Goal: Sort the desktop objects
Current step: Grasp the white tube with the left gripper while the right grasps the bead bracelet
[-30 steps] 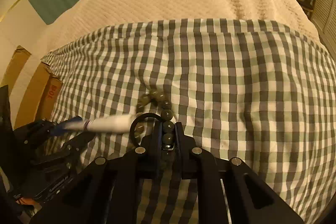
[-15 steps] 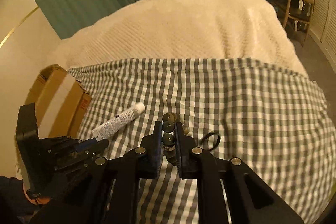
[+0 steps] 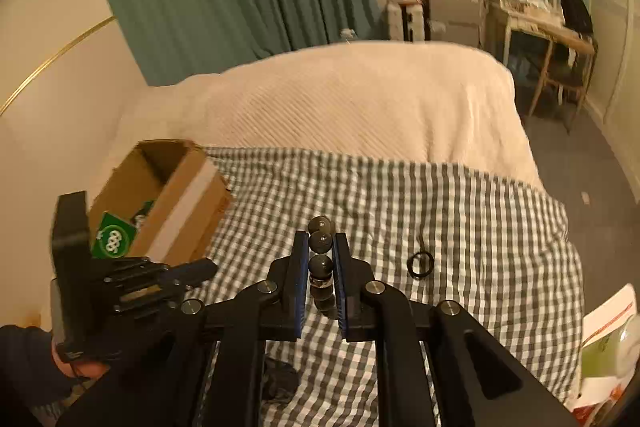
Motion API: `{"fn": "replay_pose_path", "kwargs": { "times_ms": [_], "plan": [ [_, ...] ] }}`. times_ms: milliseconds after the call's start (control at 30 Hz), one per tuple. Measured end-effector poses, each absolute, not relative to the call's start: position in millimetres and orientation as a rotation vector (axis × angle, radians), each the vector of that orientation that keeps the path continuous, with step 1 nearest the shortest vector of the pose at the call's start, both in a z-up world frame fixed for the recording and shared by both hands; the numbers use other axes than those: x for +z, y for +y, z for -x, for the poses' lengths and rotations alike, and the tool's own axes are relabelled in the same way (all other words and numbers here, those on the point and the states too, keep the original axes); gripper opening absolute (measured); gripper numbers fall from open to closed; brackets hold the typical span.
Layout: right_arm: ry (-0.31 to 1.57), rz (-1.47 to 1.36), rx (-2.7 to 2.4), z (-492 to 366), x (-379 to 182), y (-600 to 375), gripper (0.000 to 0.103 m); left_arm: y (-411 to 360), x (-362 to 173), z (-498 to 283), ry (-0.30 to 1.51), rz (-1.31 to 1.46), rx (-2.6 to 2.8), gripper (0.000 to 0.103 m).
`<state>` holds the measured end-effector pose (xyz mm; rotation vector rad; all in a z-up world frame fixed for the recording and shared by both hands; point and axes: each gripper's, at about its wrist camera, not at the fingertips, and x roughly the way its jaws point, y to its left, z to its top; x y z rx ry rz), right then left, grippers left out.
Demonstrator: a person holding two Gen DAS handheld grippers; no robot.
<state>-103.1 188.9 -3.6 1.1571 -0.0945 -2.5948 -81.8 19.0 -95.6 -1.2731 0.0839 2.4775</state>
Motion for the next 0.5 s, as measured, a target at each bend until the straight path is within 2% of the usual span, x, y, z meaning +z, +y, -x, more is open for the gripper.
{"fn": "replay_pose_path", "kwargs": {
  "times_ms": [133, 333, 433, 500],
  "plan": [
    [-0.051, -1.117, -2.590, 89, 13, 176, 0.011, 18, -118, 80, 0.076, 1.367, 2.452, 0.002],
    [-0.056, -1.166, -2.540, 88, -9, 169, 0.011, 25, -167, 94, 0.093, 1.495, 2.413, 0.009],
    [-0.081, -1.202, -2.508, 100, -29, 173, 0.011, 33, -193, 111, 0.087, 1.548, 2.383, 0.016],
    [-0.096, -1.226, -2.488, 108, -44, 176, 0.011, 37, -205, 119, 0.097, 1.565, 2.370, 0.028]
  ]
}}
